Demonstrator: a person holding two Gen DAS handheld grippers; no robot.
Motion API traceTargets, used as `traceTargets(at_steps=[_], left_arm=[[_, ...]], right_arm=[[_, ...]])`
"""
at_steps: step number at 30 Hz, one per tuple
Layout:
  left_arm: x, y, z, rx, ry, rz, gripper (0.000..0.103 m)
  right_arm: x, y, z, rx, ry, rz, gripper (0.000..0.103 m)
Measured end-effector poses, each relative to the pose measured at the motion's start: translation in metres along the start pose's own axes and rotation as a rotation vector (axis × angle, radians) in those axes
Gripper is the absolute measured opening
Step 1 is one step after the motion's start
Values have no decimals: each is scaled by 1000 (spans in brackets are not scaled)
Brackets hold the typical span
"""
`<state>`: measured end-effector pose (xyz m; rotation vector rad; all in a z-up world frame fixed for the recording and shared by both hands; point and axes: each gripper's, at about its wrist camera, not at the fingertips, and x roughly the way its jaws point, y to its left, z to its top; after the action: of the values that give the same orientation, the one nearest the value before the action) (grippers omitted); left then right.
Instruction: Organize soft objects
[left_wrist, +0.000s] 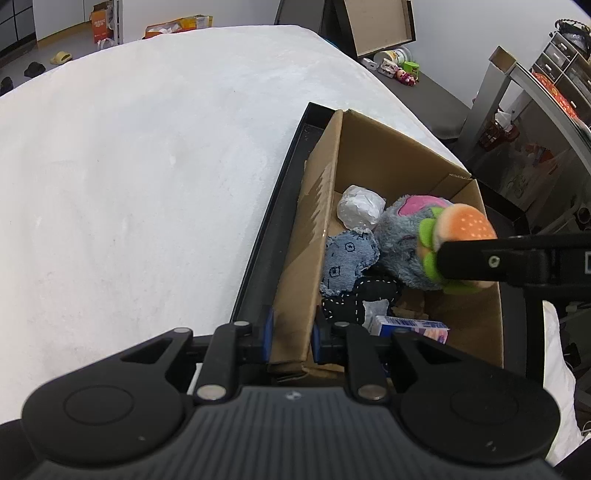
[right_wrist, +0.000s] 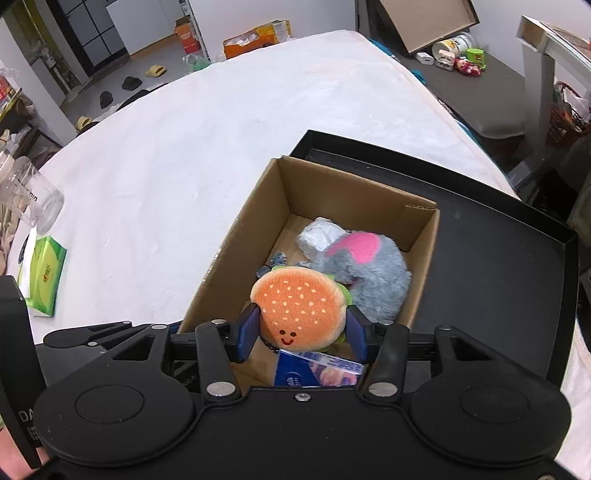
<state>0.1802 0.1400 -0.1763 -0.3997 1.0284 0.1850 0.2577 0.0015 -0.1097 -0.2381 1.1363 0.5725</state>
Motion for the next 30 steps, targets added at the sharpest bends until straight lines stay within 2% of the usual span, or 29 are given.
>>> traceTargets(at_steps=[7,10,20,30], left_arm=[[0,4,0,-8,-1,-14,19],[-1,4,-1,-8,-2,-20,19],[-3,5,-2,-14,-8,-23,17],[-8,2,1,-32,8,30,17]], right_arm=[[4,10,2,9,19,30,53],[5,14,1,-6,37,43,61],[-2,5,0,22,30,27,65],[-20,-15,-11,61,0,17,68]])
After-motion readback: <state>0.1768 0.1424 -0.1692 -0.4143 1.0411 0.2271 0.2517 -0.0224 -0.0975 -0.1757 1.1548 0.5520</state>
